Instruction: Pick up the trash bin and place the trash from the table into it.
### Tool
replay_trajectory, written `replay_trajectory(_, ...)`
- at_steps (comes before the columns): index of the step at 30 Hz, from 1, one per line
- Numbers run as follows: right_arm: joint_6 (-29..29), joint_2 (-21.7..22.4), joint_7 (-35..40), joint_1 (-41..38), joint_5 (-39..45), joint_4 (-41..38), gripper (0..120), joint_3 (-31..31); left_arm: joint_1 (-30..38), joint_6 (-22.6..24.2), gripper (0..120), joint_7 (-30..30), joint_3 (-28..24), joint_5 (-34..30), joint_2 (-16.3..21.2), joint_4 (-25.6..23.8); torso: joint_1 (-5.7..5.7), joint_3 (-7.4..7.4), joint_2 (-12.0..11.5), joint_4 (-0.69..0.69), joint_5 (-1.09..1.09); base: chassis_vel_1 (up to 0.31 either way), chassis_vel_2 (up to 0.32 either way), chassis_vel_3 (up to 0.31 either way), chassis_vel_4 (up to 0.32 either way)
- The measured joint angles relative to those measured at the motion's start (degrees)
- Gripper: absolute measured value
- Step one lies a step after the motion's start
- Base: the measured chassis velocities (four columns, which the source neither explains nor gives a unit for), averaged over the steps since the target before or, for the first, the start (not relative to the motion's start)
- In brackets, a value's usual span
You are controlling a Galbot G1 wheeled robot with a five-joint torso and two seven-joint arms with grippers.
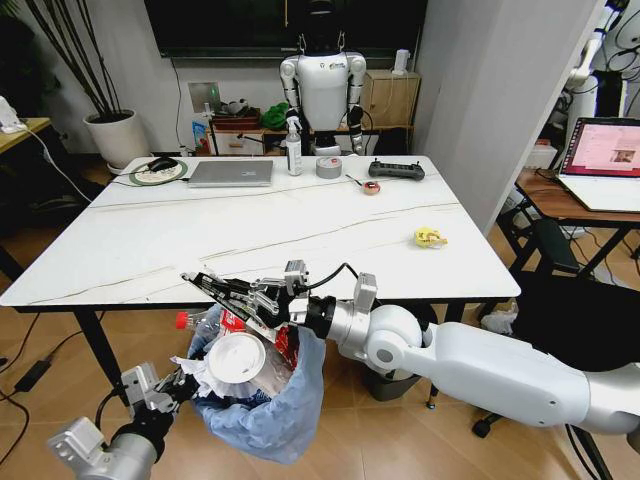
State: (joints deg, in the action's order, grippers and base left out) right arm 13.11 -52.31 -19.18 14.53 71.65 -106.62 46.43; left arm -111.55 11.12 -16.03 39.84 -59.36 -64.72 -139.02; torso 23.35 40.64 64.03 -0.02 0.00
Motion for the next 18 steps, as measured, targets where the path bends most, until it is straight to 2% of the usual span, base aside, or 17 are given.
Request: replay_trajectory(18,0.02,1.07,-0.71,2.22,-1.88,-0.23,0,-0.45,-0.01,0.12,0,-0.15,-0.32,0.12,-0.10,-0.26,0.00,0.00,0.00,0.00,0.00,0.000,0.000,0.000,0.000)
